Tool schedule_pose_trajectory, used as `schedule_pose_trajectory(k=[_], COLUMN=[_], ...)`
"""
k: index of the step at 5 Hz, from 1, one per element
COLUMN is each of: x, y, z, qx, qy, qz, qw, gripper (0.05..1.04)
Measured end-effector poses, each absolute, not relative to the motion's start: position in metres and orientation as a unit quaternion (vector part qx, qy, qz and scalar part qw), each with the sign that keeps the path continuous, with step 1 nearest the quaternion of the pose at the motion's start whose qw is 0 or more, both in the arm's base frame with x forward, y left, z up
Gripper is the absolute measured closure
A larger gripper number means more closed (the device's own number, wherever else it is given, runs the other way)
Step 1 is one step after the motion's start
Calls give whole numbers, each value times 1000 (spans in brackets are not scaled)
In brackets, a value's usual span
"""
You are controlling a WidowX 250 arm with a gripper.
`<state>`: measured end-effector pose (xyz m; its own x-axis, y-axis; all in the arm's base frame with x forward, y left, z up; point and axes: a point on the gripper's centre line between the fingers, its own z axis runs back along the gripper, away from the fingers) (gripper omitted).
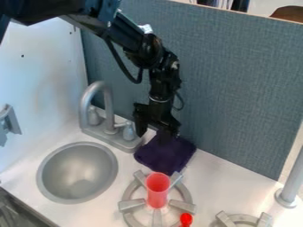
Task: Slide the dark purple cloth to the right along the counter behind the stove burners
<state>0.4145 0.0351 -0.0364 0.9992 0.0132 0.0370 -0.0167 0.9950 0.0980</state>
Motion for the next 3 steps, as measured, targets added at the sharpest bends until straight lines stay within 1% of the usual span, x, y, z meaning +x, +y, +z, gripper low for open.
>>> schedule_pose_trajectory(k=[1, 2, 3], x=[405, 411, 419], y=[35, 42, 47], z=[-57, -72, -74], qx=[48, 69, 87], qy=[9, 3, -10], qz=[8, 9, 19], qw=[999, 998, 996], gripper=[84, 84, 84])
